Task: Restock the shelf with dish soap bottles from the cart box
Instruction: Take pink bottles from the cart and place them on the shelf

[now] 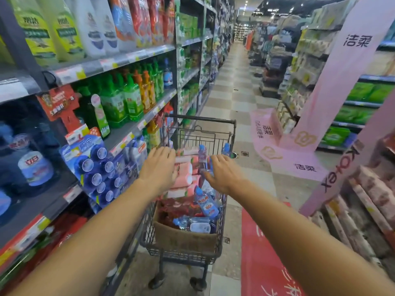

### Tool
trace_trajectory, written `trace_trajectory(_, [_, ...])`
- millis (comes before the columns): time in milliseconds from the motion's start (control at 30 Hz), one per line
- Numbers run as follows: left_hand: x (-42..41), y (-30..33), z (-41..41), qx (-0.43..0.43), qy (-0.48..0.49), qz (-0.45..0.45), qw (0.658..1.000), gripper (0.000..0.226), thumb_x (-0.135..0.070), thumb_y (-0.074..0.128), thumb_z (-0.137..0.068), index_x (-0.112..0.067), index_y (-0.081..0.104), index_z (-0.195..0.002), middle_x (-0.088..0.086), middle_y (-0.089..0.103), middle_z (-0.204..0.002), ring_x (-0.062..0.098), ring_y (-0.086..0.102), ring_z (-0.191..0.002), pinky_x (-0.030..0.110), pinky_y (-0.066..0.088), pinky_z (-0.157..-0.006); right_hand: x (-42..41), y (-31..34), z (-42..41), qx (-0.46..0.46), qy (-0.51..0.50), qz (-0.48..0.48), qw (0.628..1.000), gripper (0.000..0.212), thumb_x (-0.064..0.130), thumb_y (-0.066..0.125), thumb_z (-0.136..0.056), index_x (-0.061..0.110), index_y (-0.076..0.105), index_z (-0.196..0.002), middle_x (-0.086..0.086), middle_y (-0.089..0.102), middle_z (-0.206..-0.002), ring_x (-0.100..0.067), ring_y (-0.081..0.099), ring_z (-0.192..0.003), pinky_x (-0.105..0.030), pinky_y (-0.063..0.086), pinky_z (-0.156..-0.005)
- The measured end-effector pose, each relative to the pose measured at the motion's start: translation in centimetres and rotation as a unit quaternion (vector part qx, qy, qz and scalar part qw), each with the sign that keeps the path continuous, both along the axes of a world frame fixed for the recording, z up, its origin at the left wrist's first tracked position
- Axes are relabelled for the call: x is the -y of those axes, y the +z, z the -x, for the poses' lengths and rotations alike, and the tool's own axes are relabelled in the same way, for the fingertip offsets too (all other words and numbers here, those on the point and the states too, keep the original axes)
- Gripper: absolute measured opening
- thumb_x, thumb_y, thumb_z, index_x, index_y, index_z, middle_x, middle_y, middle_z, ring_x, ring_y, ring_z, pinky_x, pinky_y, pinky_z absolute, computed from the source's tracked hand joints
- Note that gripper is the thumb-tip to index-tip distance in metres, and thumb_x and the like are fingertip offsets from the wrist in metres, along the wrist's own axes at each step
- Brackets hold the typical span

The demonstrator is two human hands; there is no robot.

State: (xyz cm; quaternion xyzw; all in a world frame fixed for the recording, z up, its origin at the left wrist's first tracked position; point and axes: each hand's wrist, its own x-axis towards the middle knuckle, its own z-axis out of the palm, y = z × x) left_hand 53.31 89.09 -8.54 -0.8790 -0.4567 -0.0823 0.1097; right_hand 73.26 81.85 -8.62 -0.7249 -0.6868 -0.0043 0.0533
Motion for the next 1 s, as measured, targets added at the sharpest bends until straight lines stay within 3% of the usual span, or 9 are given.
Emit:
trace_trajectory(200, [-5.1, -2.5, -1.2, -0.058, 0.05, 0.038, 0.996, 0.033, -0.029, 0.048, -0.092, -0.01, 0.048, -0.118, 0.008, 0.053, -0.116, 0.025, 0.048, -0.11, 0.035, 0.036, -0.099, -6.3, -4.2, -3.1, -0.017, 0.006, 0.054, 0.998, 0.063, 0.051, 0.042, -0.1, 0.005, 0.038, -0.143, -0.016, 0.048, -0.143, -0.034, 0.042, -0.132, -0.045, 0.035, -0.113])
trace_trajectory(333, [-8.3, -4.3, -3.0, -0.084, 0.066, 0.071, 0.992, 0.04, -0.03, 0.045, -0.093, -0.009, 0.045, -0.127, 0.009, 0.051, -0.124, 0.026, 0.047, -0.117, 0.036, 0.034, -0.102, -10.8, -5.5, -5.5, -0.027, 0.009, 0.079, 0.997, 0.062, 0.05, 0.04, -0.101, 0.004, 0.037, -0.144, -0.017, 0.046, -0.145, -0.034, 0.041, -0.135, -0.045, 0.034, -0.114])
trace_trajectory(500, [-11.6, -7.8, -5.5, -0.021, 0.101, 0.132, 0.986, 0.047, -0.038, 0.04, -0.1, -0.007, 0.046, -0.135, 0.011, 0.052, -0.134, 0.028, 0.048, -0.125, 0.038, 0.036, -0.105, -15.6, -8.5, -6.4, -0.029, 0.049, 0.09, 0.994, 0.06, 0.046, 0.04, -0.103, 0.003, 0.036, -0.145, -0.017, 0.046, -0.144, -0.033, 0.041, -0.134, -0.041, 0.033, -0.111])
trace_trajectory(700, [-12.9, -11.3, -6.8, -0.013, 0.137, 0.19, 0.972, 0.043, -0.037, 0.037, -0.101, -0.008, 0.049, -0.131, 0.01, 0.056, -0.128, 0.027, 0.054, -0.116, 0.039, 0.043, -0.095, -19.8, -12.8, -5.7, -0.035, 0.084, 0.151, 0.984, 0.052, 0.042, 0.041, -0.104, 0.004, 0.042, -0.139, -0.016, 0.048, -0.141, -0.031, 0.041, -0.132, -0.04, 0.034, -0.11])
trace_trajectory(800, [-14.3, -13.6, -6.9, 0.057, 0.198, 0.283, 0.937, 0.045, -0.037, 0.038, -0.102, -0.009, 0.047, -0.134, 0.011, 0.053, -0.133, 0.029, 0.051, -0.121, 0.04, 0.043, -0.097, -22.9, -13.8, -4.9, -0.047, 0.094, 0.157, 0.982, 0.049, 0.037, 0.042, -0.105, 0.003, 0.041, -0.14, -0.017, 0.048, -0.14, -0.033, 0.042, -0.131, -0.041, 0.035, -0.107])
trace_trajectory(933, [-15.7, -16.7, -7.0, 0.184, 0.296, 0.413, 0.841, 0.044, -0.043, 0.042, -0.101, -0.011, 0.052, -0.128, 0.01, 0.058, -0.131, 0.032, 0.053, -0.121, 0.036, 0.044, -0.098, -25.5, -17.0, -3.6, -0.044, 0.099, 0.204, 0.973, 0.038, 0.021, 0.039, -0.104, 0.002, 0.044, -0.136, -0.018, 0.05, -0.137, -0.034, 0.046, -0.127, -0.042, 0.036, -0.108])
trace_trajectory(1000, [-16.6, -17.7, -7.1, 0.221, 0.331, 0.443, 0.803, 0.037, -0.037, 0.044, -0.101, -0.012, 0.056, -0.126, 0.009, 0.06, -0.125, 0.03, 0.055, -0.12, 0.03, 0.041, -0.092, -26.4, -18.4, -3.2, -0.041, 0.096, 0.223, 0.969, 0.035, 0.017, 0.038, -0.102, 0.002, 0.046, -0.133, -0.018, 0.051, -0.135, -0.034, 0.046, -0.126, -0.042, 0.036, -0.108])
